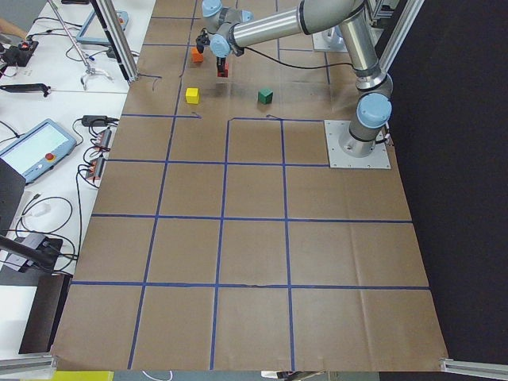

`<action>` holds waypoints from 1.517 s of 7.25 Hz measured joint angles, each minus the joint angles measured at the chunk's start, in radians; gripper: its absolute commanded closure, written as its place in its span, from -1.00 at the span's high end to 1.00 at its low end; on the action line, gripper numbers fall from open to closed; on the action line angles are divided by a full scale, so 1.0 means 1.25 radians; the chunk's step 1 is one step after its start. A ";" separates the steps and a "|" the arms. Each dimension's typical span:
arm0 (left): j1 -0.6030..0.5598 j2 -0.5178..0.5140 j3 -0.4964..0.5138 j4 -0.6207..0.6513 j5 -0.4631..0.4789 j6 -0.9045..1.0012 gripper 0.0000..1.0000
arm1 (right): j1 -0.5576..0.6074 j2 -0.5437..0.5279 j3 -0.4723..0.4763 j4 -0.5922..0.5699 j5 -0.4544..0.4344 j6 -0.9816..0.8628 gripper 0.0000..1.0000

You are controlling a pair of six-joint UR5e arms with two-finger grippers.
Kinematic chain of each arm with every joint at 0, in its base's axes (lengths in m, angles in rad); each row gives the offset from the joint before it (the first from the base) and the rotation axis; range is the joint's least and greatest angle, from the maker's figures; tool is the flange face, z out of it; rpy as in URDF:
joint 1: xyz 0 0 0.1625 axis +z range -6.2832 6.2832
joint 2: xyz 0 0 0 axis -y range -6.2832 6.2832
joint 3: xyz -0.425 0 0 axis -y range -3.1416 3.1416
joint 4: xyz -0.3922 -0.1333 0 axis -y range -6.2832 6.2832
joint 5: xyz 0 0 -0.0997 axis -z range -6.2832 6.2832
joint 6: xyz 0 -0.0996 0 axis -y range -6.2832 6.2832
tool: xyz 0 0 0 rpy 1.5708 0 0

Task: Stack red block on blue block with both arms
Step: 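Lift the red cube with the left gripper and carry it toward the table center, then lower the red cube and open the left gripper to release it, then withdraw the left gripper while the right gripper moves over the red cube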

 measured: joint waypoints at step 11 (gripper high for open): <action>-0.021 0.087 -0.003 -0.025 0.007 -0.036 1.00 | 0.000 -0.001 0.000 0.000 0.000 0.000 1.00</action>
